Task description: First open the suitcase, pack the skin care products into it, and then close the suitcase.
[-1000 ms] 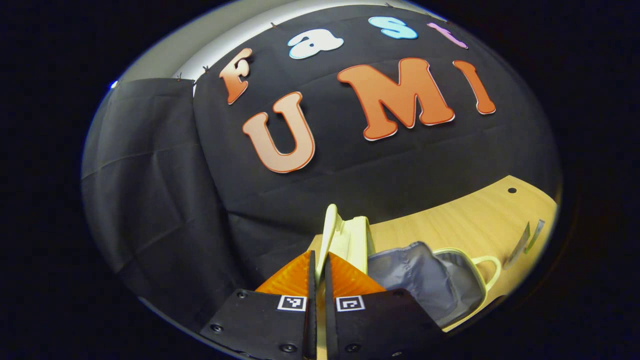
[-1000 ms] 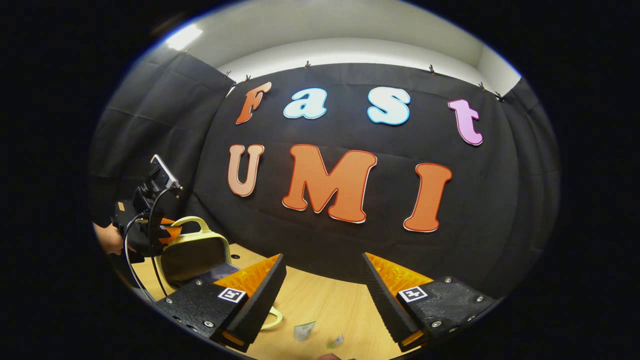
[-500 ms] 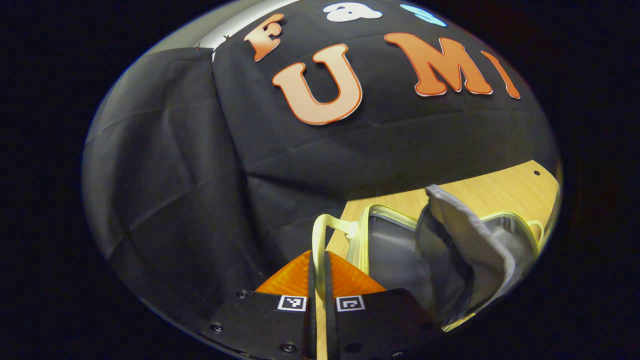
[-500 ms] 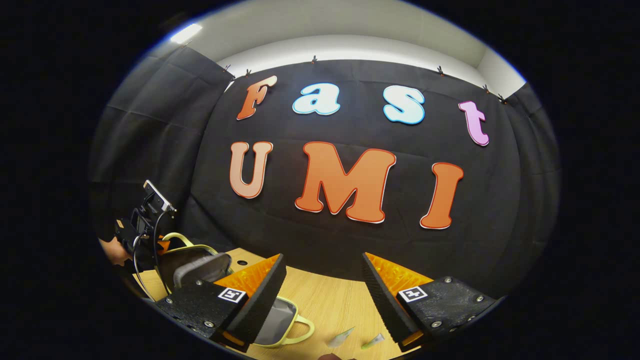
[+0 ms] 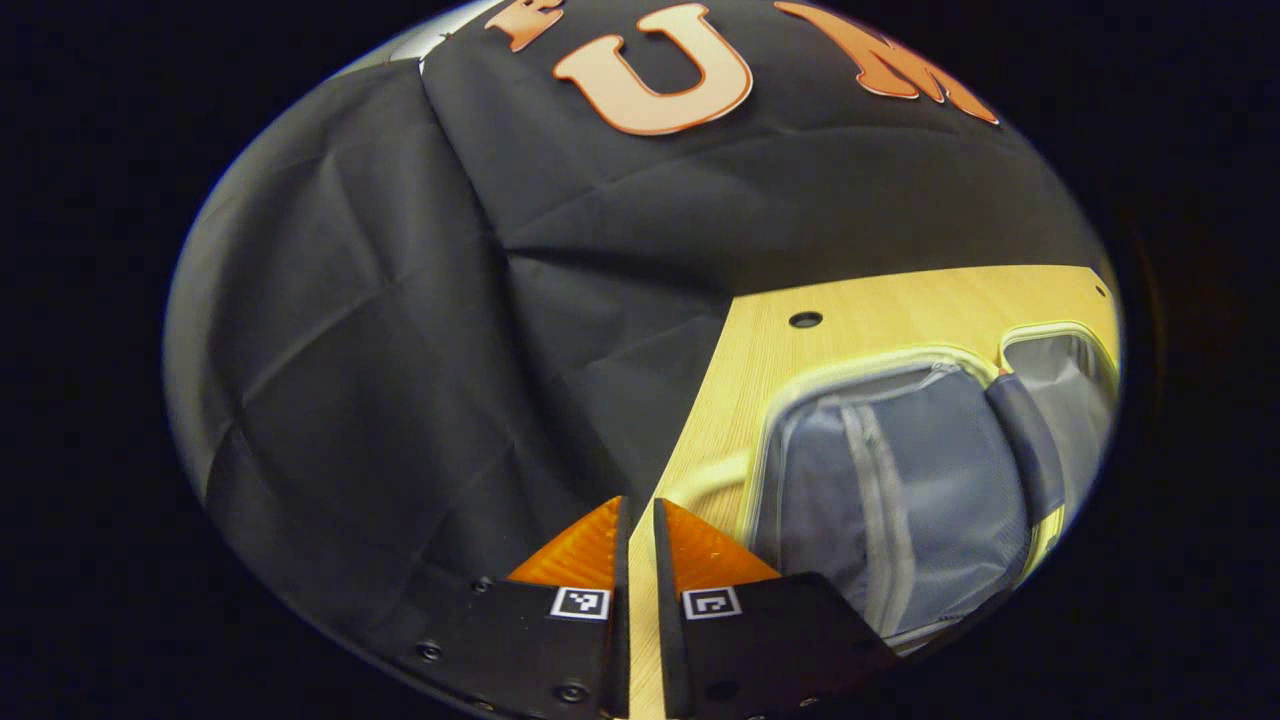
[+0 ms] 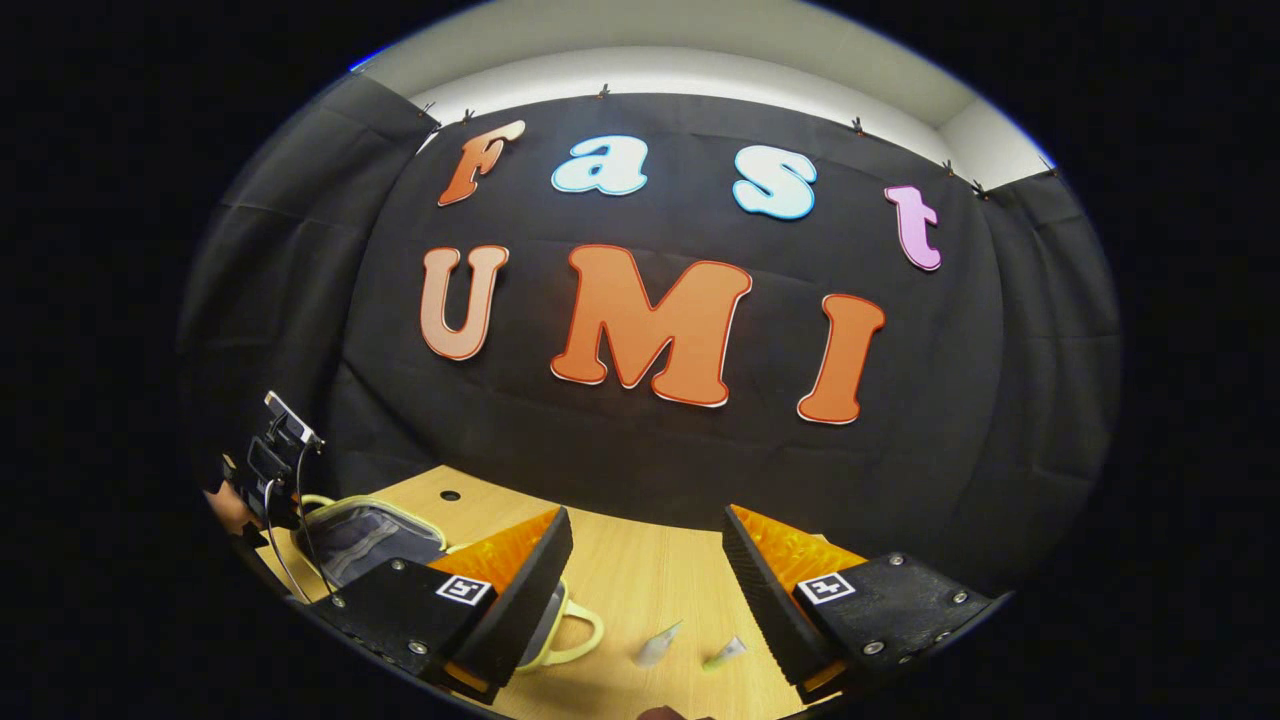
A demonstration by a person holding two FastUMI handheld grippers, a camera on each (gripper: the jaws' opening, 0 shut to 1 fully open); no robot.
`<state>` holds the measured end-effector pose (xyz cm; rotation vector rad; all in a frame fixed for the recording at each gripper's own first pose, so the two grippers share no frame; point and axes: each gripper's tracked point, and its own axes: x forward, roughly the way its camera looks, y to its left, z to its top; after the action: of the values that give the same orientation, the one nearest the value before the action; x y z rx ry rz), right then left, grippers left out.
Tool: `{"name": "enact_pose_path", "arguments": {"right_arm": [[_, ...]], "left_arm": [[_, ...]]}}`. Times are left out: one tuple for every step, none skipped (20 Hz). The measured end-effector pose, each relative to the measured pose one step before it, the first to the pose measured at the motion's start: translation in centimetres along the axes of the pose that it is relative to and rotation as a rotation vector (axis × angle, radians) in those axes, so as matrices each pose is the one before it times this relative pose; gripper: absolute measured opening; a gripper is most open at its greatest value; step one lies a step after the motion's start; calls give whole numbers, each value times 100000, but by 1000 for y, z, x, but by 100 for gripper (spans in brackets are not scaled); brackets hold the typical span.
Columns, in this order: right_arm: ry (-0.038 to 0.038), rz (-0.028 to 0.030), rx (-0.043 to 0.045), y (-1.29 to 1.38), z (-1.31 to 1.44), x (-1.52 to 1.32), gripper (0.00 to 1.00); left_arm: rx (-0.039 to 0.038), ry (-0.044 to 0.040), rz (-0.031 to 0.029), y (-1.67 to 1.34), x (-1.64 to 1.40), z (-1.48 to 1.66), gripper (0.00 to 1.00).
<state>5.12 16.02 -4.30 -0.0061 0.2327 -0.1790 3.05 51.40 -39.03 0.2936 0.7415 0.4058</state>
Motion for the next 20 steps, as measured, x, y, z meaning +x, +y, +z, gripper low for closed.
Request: {"name": "enact_pose_path", "arguments": {"right_arm": [[-145, 1061, -368, -859, -418, -74, 95], [-771, 674, -545, -1003, -324, -48, 95], [-128, 632, 45, -824, -386, 110, 95], [419, 896, 699, -564, -461, 126, 95], [316, 829, 1179, -552, -428, -25, 95], [1540, 1507, 3094, -909, -825, 176, 96], [953, 568, 1894, -780, -587, -16, 95], [466, 236, 755, -722, -454, -13, 95], [661, 1, 85, -744, -526, -25, 96], [964, 59, -127, -777, -633, -40, 95], [1061, -88, 199, -663, -552, 13, 95], [391, 790, 1158, -743, -419, -102, 95], [-326, 229, 358, -828, -65, 323, 95], [-799, 664, -448, -894, 126, 278, 95], [-164, 808, -48, -684, -145, 1, 95], [34, 1419, 121, -485, -123, 54, 95], [271, 971, -139, -555, -322, -46, 95], [462, 1368, -250, -498, -440, -98, 95], [162, 940, -857, -530, -614, 10, 95], [441, 1307, -492, -337, -735, -101, 95]], "left_arm": [[-180, -4346, -290, -504, -1336, 1364, 13], [-852, -4077, -1275, -1115, -1518, 1836, 24], [-1304, -4948, -1979, -1610, -1710, 1988, 36], [-1038, -3244, -1751, -1523, -1195, 1488, 39], [-1116, -2961, -1809, -1607, -1127, 1284, 48], [-1967, -5027, -4665, -2888, -2004, 1960, 60], [-1190, -3629, -4825, -2683, -1313, 1569, 70], [9, -1960, -2771, -2134, -537, 1179, 72], [188, -1632, -2708, -2134, -523, 998, 78], [-889, -1305, -3362, -2114, -529, 989, 89], [-1860, -1794, -3808, -2366, -632, 710, 94], [-4283, -1192, -6946, -3734, -408, 466, 94], [-972, -695, -4698, -3313, -188, 380, 99], [21, 16, -4402, -3670, 74, 321, 98], [-144, 420, -2683, -2232, 109, -62, 98], [-178, 817, -3158, -2284, 55, -257, 94], [273, 423, -2802, -2563, 35, -300, 98], [436, 887, -2133, -2095, 145, -472, 100], [338, 564, -3607, -3002, 192, -808, 98], [96, 630, -2564, -2390, 111, -647, 100]]}}
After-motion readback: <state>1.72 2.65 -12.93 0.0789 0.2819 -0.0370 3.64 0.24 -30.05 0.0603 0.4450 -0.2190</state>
